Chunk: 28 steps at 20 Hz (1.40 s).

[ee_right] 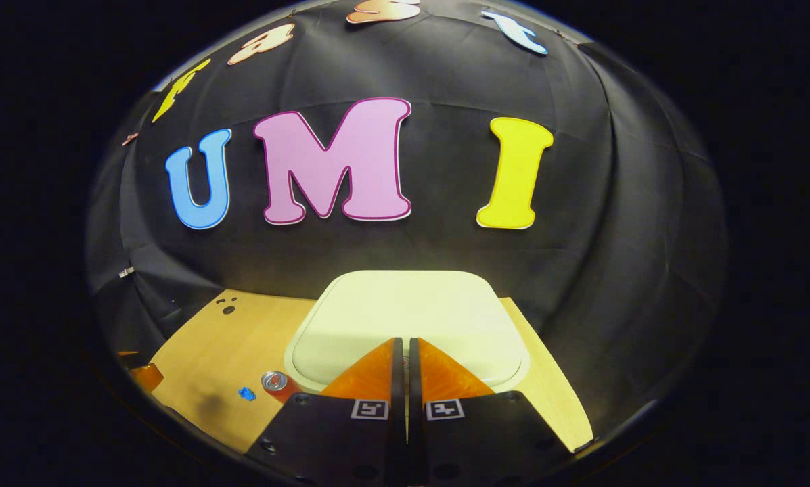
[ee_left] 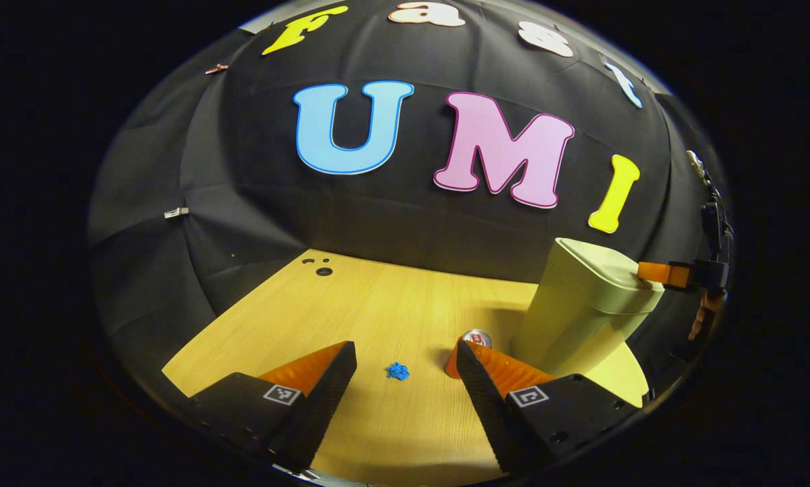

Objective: Press the lid of the desktop garbage bin to open it, pick up the crumpled paper on the desktop and throw it into the bin, then pick up the pop can on the desktop and drop it into the bin, and finally close the garbage bin lid.

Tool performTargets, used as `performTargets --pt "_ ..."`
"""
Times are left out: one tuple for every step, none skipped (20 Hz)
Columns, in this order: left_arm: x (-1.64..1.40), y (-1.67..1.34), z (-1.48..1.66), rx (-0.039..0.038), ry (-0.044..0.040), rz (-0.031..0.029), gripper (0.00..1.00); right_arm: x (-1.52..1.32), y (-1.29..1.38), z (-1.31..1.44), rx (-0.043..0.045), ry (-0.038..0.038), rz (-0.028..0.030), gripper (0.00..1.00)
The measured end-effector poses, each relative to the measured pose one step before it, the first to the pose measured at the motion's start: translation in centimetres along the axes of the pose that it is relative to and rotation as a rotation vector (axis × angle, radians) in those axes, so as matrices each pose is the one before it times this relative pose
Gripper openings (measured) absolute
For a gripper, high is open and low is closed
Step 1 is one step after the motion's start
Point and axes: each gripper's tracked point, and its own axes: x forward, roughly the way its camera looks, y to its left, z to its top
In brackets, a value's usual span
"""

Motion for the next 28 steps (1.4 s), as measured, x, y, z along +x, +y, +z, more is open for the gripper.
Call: performTargets --pt "-0.044 -0.105 -0.018 0.00119 0.00397 -0.00176 0.96 0.063 0.021 0.02 -0.00314 -0.00092 -0.00131 0.05" --pt "-0.098 -0.122 -0.178 0.00186 0.0045 -0.00271 0.96 0.01 -0.063 -0.124 -0.00515 -0.00016 -0.00181 0.05" --pt "-0.095 -0.084 -0.026 0.0033 0.00329 -0.00229 0.95 0.035 -0.001 -0.022 -0.00756 -0.0006 -0.00204 0.05" --pt "0.0 -0.087 -0.166 0.00379 0.00341 -0.00129 0.96 -0.026 -0.019 -0.008 -0.00345 -0.00911 -0.00191 0.06" --pt "-0.133 -0.121 -0.019 0.00299 0.00268 -0.00267 0.96 0.074 -0.005 -0.151 -0.0019 0.00309 -0.00065 0.06" --pt "0.024 -0.159 -0.164 0.00328 0.00166 -0.00353 0.96 0.053 -0.016 0.075 0.00044 -0.00893 0.00085 0.05" --pt "-0.062 -0.069 0.053 0.00186 0.00027 0.00004 0.96 -0.034 0.039 -0.118 0.00009 0.00874 0.00551 0.06" --pt "-0.041 -0.004 -0.114 -0.00117 -0.00023 -0.00112 0.96 -0.138 0.001 0.095 0.00807 -0.00599 0.00366 0.06" --pt "-0.062 -0.05 0.129 -0.00356 -0.00048 -0.00185 0.96 0.081 0.061 0.031 0.00578 0.00372 0.00375 0.06" --pt "0.018 -0.086 -0.087 -0.00306 -0.00078 -0.00052 0.96 -0.051 0.04 0.18 0.00414 -0.0066 0.00139 0.06" --pt "-0.047 -0.087 0.183 -0.00292 -0.00257 -0.00012 0.95 -0.146 0.015 0.266 0.00361 -0.0101 -0.00201 0.06" --pt "0.043 0.039 0.073 -0.00344 -0.0046 -0.00246 0.96 -0.114 0.013 0.307 0.0036 -0.0081 -0.00397 0.05" --pt "-0.059 -0.052 0.246 -0.002 -0.00701 -0.00437 0.96 -0.061 0.081 0.067 0.0042 -0.00692 0.00071 0.05" --pt "-0.002 -0.071 0.037 0.00167 -0.00512 -0.00462 0.96 -0.262 0.218 0.118 0.00835 -0.0039 0.00685 0.05" --pt "-0.02 0.044 0.028 0.00366 -0.0007 -0.00313 0.96 -0.206 0.107 0.116 -0.00129 -0.00259 0.00334 0.05" --pt "-0.105 -0.032 -0.318 0.00389 0.00294 -0.00432 0.96 -0.725 0.091 0.293 -0.00474 -0.01205 -0.00044 0.05" --pt "-0.217 0.037 -0.07 0.00266 0.00173 -0.00534 0.95 -0.729 0.1 0.516 -0.00577 -0.01611 -0.00208 0.05" --pt "-0.159 -0.085 -0.167 0.00253 0.00153 -0.00648 0.96 -0.617 -0.088 0.718 -0.00444 -0.02124 -0.00525 0.05" --pt "-0.235 -0.056 -0.133 0.00217 0.00306 -0.00787 0.96 -0.512 -0.024 0.624 -0.00384 -0.01608 -0.00483 0.05" --pt "-0.166 -0.079 -0.257 0.00238 0.00279 -0.01093 0.96 -0.484 0.004 0.474 -0.00154 -0.01068 -0.00684 0.05" --pt "-0.225 -0.102 -0.088 0.00465 0.00106 -0.01031 0.96 -0.533 -0.048 0.265 0.00327 -0.00553 -0.00722 0.08" --pt "-0.152 0.082 -0.294 0.00647 0.00121 -0.0069 0.95 -0.576 -0.075 0.336 0.00589 -0.00878 -0.00748 0.08" --pt "-0.228 0.045 -0.092 0.00645 0.00166 -0.00588 0.96 -0.614 0.002 0.227 0.0037 -0.00591 -0.00747 0.05" --pt "-0.26 0.122 -0.134 0.00751 -0.00238 -0.00451 0.96 -0.568 -0.09 0.0 0.00163 -0.00352 -0.00858 0.08" --pt "-0.23 0.143 -0.006 0.008 -0.00322 -0.0049 0.96 -0.51 -0.116 0.014 0.00057 -0.00196 -0.00901 0.05" --pt "-0.209 0.17 -0.233 0.00672 -0.00062 -0.00646 0.96 -0.437 -0.027 0.064 0.00199 -0.00185 -0.00852 0.05" --pt "-0.253 0.115 -0.104 0.00485 0.00002 -0.00714 0.96 -0.461 0.008 0.026 0.00326 -0.00186 -0.00802 0.05" --pt "-0.241 0.099 -0.258 0.00326 0.00046 -0.00821 0.96 -0.37 0.009 -0.062 0.00537 0.00039 -0.0069 0.05"
